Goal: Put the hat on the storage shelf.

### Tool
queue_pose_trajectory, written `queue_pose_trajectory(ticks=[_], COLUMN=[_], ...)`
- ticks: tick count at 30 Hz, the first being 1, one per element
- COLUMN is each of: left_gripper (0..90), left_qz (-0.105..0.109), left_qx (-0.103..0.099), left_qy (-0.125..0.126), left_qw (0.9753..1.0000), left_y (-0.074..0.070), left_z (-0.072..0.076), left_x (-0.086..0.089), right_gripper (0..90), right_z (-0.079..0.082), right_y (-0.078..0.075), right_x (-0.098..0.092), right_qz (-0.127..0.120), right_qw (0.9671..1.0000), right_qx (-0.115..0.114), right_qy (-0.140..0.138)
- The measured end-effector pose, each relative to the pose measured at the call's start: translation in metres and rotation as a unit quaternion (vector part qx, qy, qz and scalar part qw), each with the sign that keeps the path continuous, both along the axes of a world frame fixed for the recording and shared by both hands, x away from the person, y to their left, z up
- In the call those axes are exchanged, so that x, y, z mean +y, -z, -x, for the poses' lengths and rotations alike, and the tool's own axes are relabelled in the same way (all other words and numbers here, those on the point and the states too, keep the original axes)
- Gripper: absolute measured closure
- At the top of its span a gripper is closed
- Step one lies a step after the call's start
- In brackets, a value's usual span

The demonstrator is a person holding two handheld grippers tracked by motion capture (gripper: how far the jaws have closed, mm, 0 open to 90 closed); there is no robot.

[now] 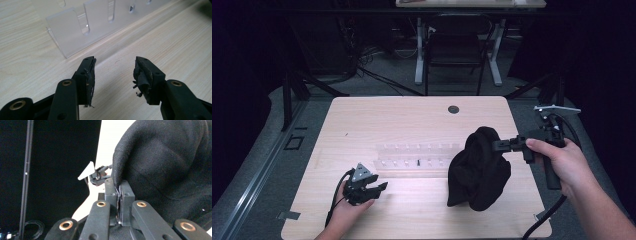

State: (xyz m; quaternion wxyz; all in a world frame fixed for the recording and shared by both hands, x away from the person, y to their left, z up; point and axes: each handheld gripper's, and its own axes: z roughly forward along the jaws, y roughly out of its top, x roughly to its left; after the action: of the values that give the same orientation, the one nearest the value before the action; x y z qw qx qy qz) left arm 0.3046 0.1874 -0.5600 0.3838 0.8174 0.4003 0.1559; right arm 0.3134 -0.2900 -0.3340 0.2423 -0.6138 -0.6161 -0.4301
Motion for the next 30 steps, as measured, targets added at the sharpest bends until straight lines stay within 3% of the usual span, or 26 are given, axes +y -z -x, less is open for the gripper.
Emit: queue_pose_trajectory(ticks=[10,30], left_gripper=[51.2,51.2], left_qz=[0.001,0.005], left_qx=[0.001,0.002], left_qy=[0.001,0.002], left_qw=[1.0000,1.0000], left_y=[0.000,-0.001], left_z=[0.000,0.000], left_x=[0.000,0.001], right_gripper=[87.8,87.8], right_z=[-0.011,-0.049], right_y=[-0.017,-0.041], right_x=[0.007,0.036], right_qz=[-0.039,-0.048], right_qw=[0.9988,0.9973], right_qx=[-0.031,-0.056], right_qy=[0.000,-0.005])
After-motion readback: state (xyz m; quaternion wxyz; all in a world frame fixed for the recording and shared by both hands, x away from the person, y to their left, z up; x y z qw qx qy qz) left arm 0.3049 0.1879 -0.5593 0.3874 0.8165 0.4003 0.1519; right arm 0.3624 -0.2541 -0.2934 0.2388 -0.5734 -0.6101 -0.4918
